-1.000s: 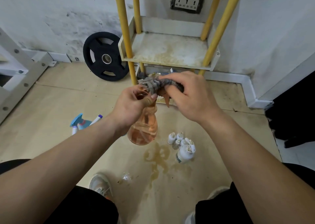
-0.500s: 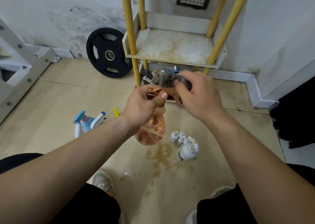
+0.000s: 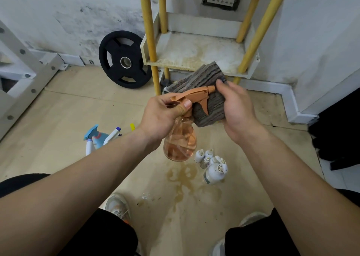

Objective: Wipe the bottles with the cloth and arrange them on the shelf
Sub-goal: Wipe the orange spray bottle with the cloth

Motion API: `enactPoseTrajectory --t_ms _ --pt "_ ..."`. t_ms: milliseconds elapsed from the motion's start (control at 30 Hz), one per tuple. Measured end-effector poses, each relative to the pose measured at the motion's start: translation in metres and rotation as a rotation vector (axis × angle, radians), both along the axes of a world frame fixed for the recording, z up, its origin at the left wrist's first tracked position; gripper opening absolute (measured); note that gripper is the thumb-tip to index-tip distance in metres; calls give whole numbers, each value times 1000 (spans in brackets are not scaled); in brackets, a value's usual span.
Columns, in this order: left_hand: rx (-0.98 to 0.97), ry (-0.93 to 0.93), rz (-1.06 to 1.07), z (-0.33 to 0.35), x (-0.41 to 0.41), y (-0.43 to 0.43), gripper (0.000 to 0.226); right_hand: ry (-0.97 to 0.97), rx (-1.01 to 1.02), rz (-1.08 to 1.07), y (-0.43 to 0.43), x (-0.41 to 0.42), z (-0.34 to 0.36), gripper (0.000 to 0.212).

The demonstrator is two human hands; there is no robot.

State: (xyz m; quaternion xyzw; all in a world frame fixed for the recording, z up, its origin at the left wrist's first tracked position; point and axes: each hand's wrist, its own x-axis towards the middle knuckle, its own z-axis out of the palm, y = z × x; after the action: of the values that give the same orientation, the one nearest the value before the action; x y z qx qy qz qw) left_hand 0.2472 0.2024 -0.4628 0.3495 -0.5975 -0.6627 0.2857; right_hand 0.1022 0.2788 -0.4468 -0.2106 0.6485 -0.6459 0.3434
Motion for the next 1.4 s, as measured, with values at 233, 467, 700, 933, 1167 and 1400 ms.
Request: enactPoseTrajectory --t_ms 233,467,700,933,1167,1400 --pt "-171 -56 77 -1 -1 -7 17 174 16 -247 6 -5 4 31" --pt "-251 -39 28 -9 -8 -11 7 790 -39 133 3 8 -5 33" --pt "-229 -26 -81 -7 -11 -3 19 593 27 141 4 -6 -11 25" --pt "-257 -43 -126 -1 -9 -2 13 525 113 228 8 -19 -9 28" --pt "-90 31 -188 2 -3 -2 15 465 -39 166 9 -12 -3 30" --pt "-114 -186 -467 -3 5 -7 49 371 -147 165 14 -22 3 15"
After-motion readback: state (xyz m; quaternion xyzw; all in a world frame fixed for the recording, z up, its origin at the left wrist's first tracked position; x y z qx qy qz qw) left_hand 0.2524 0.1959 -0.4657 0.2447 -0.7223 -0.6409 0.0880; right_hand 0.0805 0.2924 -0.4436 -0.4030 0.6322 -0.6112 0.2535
